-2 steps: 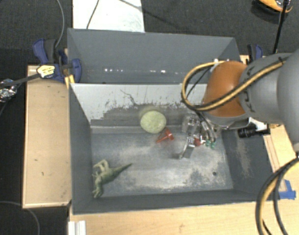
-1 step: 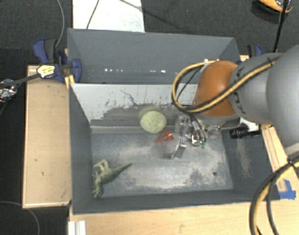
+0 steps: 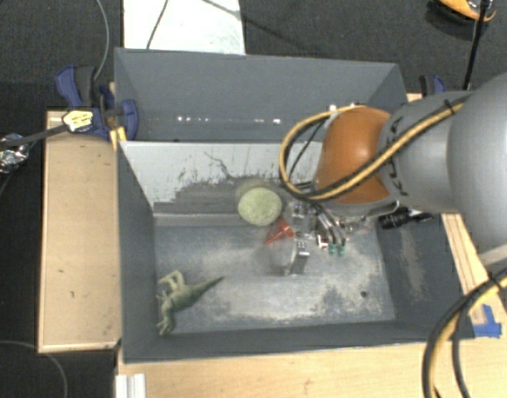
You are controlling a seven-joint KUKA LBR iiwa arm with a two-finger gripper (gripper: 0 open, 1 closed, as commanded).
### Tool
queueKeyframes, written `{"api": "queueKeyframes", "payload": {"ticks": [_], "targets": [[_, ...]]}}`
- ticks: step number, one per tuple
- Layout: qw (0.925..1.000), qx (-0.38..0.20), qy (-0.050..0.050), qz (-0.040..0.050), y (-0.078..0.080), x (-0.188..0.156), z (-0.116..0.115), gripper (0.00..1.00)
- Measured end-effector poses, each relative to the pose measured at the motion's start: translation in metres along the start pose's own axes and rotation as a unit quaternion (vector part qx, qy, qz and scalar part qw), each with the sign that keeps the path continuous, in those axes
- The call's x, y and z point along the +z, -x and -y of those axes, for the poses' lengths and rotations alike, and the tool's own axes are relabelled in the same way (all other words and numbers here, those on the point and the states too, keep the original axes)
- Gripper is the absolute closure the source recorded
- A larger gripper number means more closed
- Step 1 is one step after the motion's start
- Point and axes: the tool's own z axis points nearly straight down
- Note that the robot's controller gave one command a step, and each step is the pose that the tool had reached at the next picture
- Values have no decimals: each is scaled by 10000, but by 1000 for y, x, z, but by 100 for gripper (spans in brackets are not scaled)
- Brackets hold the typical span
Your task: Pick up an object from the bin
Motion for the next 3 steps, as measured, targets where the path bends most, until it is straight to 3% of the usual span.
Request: {"api": "queueKeyframes", "payload": {"ticks": [1, 2, 3], "targets": [[9990, 454, 5, 14, 2, -1, -19, 0], [9992, -404, 5, 10, -5, 2, -44, 100], [9992, -409, 4, 11, -4, 2, -44, 100]]}}
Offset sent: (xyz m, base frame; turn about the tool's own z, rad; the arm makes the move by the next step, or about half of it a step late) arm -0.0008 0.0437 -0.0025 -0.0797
